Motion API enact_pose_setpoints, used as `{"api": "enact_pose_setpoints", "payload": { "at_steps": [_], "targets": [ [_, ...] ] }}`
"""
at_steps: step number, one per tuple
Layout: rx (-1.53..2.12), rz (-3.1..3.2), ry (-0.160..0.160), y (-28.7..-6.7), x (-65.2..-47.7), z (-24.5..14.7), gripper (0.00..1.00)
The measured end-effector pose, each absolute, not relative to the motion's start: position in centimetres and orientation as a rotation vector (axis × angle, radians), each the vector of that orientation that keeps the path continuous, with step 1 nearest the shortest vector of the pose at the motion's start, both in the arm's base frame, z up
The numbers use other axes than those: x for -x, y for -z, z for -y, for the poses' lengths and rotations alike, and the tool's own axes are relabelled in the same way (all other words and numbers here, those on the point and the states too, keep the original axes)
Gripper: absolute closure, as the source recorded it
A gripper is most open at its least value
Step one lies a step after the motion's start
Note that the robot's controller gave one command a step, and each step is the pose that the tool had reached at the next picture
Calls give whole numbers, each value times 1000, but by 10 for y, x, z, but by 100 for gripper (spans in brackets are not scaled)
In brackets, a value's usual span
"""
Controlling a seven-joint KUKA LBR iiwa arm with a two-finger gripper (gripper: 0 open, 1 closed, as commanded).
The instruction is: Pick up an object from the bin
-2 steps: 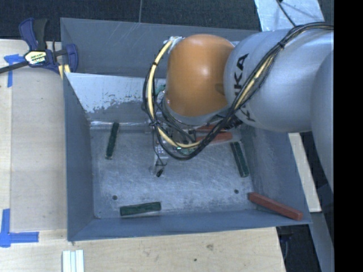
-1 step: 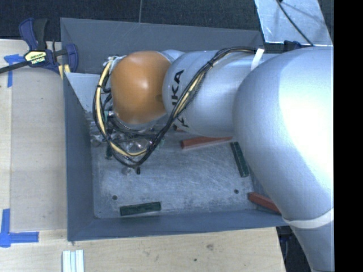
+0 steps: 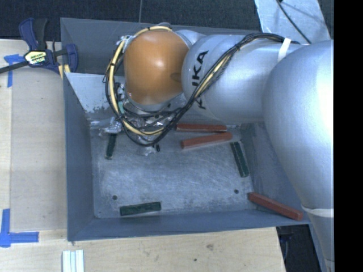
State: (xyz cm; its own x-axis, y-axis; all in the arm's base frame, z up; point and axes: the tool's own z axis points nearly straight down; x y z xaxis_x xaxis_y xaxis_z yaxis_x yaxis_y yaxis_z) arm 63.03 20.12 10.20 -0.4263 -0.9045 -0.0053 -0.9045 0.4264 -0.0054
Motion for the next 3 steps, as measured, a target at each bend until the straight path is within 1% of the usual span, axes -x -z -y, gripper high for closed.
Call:
{"api": "enact_pose_setpoints", "payload": {
  "at_steps": [1,2,3],
  "targets": [
    [1884,-2505,-1,-129,-628,-241,0],
    [2091,-2349,4,-69,-628,-241,0],
    [1848,-2539,1,-70,-625,-182,0]
  ]
}}
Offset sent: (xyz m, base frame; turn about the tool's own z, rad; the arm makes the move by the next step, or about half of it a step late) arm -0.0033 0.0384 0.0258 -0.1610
